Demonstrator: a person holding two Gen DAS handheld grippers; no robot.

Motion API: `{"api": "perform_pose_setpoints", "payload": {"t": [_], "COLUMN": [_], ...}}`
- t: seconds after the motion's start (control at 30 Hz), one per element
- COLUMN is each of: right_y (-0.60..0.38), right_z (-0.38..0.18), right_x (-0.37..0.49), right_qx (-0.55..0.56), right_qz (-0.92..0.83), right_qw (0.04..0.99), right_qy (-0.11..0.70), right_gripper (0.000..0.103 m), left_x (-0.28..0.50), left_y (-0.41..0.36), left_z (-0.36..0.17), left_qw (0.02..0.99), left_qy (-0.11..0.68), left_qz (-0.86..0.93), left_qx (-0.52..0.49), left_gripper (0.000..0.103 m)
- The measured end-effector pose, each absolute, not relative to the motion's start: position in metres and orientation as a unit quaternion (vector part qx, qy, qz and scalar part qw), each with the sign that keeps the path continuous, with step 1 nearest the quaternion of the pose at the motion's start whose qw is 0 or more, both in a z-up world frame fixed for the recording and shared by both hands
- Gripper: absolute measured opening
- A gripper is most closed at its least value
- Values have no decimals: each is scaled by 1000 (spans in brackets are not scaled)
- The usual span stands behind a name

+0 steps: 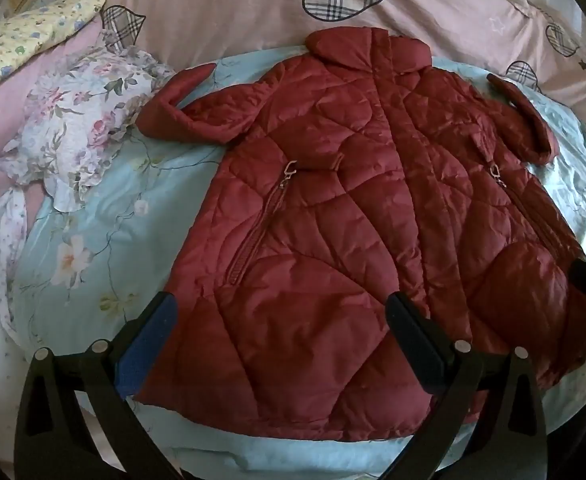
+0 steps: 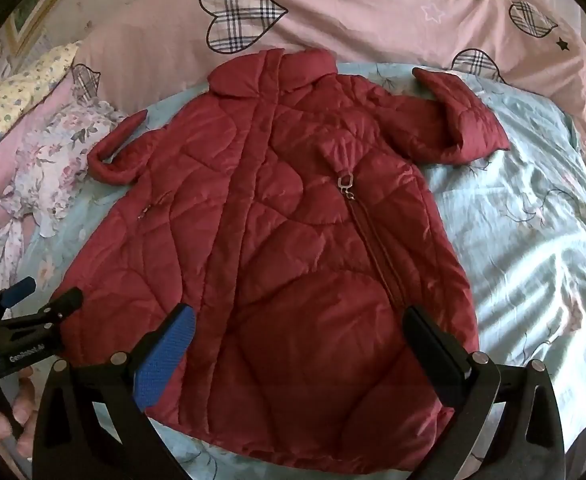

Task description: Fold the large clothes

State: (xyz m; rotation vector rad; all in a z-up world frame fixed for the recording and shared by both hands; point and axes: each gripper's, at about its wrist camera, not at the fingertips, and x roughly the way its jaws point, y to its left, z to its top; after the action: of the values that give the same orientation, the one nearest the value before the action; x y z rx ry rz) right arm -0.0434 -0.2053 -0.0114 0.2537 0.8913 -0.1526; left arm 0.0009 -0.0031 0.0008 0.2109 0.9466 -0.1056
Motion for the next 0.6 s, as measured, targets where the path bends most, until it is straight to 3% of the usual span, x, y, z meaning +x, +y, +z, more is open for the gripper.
{"api": "perform_pose_setpoints", "payload": {"t": [0.6], "right_y": [-204], "right_z": [-13], "right_x": [-43], "right_qx": [121], "right_qz": [-73], "right_qw": [892], "right_qy": [430], "right_gripper": [103], "left_x": [1], "left_y": [-6], "left_z": [-1], "left_qw": [882], "left_qy": [457], "left_qz": [-52], "left_qx": [107], "left_gripper": [103]}}
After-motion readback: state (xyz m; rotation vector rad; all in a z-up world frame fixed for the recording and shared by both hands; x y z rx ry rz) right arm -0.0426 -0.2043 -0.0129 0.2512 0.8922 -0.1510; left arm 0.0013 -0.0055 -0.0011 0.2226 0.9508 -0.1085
